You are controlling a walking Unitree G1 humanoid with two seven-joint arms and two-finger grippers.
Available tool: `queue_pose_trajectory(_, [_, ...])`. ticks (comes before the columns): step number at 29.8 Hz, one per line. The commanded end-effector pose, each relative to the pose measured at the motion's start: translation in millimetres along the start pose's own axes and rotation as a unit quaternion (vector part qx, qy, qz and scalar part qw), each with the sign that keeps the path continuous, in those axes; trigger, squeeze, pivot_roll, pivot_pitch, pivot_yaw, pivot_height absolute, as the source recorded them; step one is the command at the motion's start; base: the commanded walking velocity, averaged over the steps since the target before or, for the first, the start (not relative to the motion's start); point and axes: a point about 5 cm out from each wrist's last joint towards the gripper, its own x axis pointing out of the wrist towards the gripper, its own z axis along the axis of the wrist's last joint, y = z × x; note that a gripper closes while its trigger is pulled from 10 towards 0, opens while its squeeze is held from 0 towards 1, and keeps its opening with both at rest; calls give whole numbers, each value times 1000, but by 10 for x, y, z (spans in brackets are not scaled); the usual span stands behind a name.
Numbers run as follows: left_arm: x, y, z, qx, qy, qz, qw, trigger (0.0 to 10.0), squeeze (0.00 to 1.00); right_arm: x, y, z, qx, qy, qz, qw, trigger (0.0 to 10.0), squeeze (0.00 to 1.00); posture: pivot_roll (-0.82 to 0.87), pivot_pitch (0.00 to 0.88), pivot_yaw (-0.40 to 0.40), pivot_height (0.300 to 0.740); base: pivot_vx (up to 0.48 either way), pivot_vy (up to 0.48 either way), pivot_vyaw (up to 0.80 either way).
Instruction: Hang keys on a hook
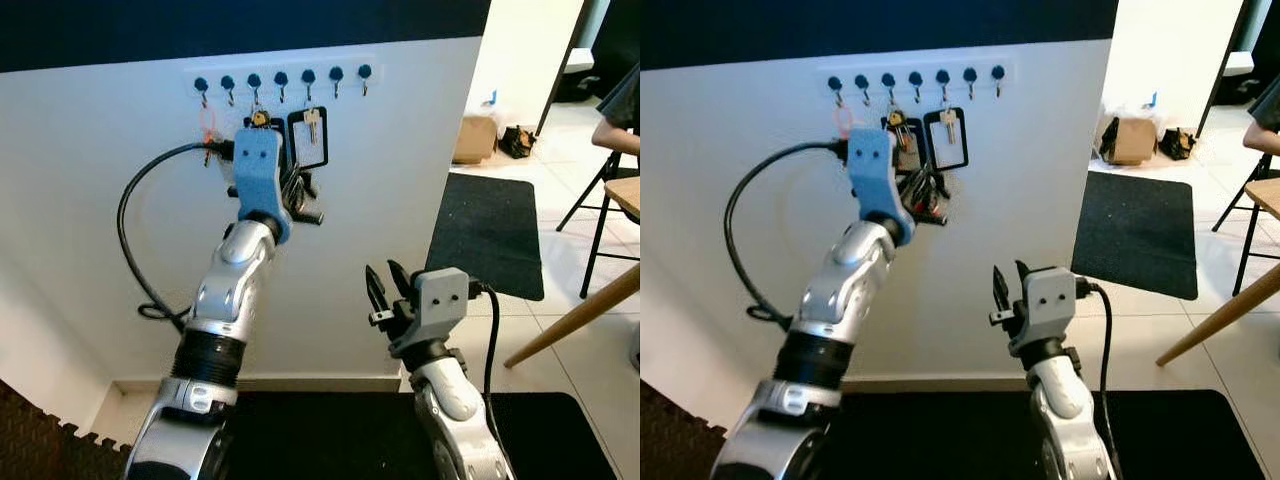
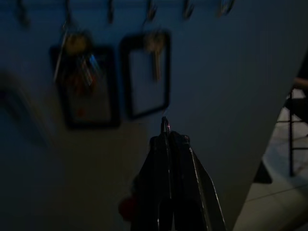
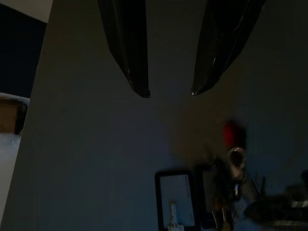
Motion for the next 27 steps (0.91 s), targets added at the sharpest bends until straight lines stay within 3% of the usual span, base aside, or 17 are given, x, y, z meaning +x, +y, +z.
queue_pose_trajectory(1, [-18,51,97,22,-30,4,999,10000,0,-34,11,-36,5,12,2,1000,10000,0,19,161,111,740,0,0,0])
queue_pose_trajectory(27, [-123,80,94,24,-46,18,999,10000,0,10,40,-65,5,18,16,1000,10000,0,24,145,90,740,185,0,0])
